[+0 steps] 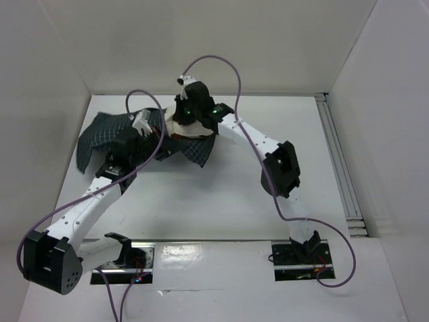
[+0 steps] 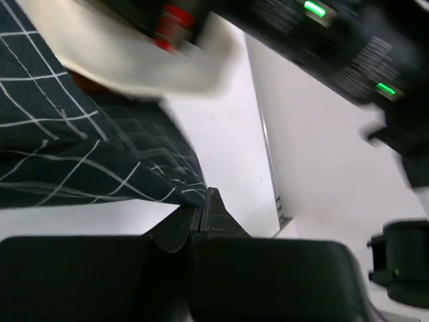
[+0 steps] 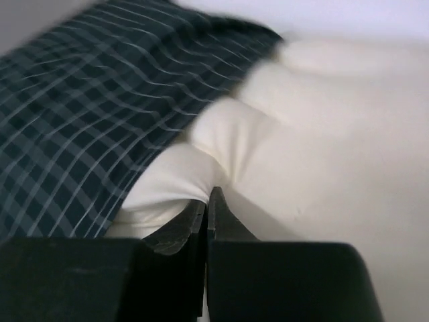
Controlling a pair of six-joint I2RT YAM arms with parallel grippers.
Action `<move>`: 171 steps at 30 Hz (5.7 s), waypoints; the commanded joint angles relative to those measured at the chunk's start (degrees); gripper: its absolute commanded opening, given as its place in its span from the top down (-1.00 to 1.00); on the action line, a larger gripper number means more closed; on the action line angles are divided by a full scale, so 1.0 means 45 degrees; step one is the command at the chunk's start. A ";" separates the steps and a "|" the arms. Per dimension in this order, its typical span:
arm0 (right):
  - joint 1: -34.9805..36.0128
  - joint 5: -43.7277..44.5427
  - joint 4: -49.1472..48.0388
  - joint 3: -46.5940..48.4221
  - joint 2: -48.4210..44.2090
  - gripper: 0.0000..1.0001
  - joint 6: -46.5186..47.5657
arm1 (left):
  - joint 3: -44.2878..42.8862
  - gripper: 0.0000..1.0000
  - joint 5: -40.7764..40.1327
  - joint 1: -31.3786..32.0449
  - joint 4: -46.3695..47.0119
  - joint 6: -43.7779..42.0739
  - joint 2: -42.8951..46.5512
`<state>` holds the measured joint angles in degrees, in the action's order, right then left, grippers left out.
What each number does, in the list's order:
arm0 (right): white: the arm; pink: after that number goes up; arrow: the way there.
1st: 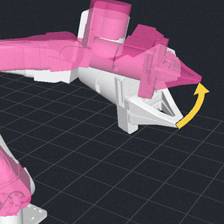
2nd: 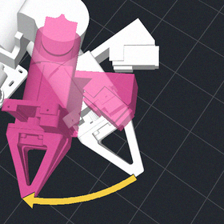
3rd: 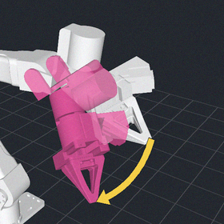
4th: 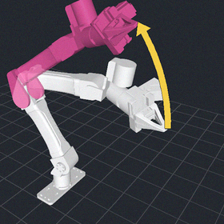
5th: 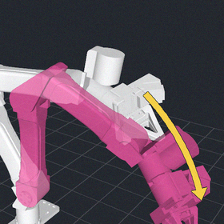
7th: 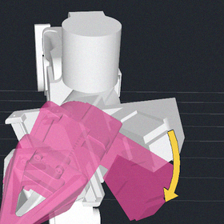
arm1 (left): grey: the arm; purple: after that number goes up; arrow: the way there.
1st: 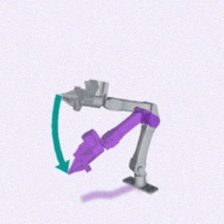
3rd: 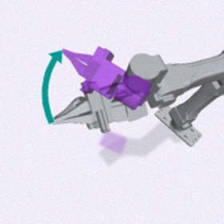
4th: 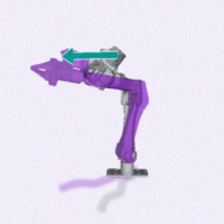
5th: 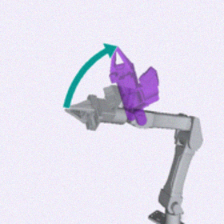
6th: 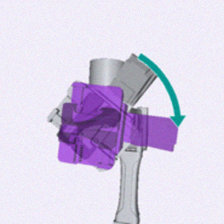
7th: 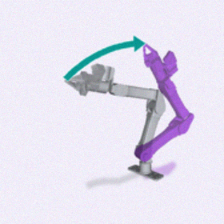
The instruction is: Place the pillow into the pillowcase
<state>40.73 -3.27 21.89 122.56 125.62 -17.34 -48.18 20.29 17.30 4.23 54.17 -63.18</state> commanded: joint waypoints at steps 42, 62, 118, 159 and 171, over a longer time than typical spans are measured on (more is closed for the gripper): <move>-0.4735 -0.4581 -0.2775 -1.1379 -0.6162 -0.94 -0.2923 | -1.0520 -0.38 -0.8899 0.0941 -1.0387 -0.5613 -0.9492; -0.4051 -0.7397 -0.4863 -1.0693 -0.3599 1.00 -0.2766 | -1.2066 1.00 -0.8539 0.1058 -1.1410 -0.5806 -1.0184; -0.0750 -0.4450 -0.6427 -1.2140 -0.7174 1.00 -0.4934 | 0.3754 -0.73 -0.2479 -0.2946 -0.2348 -0.0907 -0.1272; -0.0301 -0.4293 -0.7755 -0.9012 -0.1333 1.00 -0.5991 | 0.0968 0.32 0.3887 -0.1501 -0.3000 -0.1448 0.0641; -0.0418 -0.5016 -0.7325 -1.0653 -0.3088 1.00 -0.4878 | -0.3646 0.21 0.0513 -0.2691 -0.8946 -0.4420 0.0509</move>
<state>38.85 -23.81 -12.23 76.64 118.08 -42.06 -60.47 29.91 6.52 -27.70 39.53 -59.16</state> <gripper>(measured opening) 0.032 0.421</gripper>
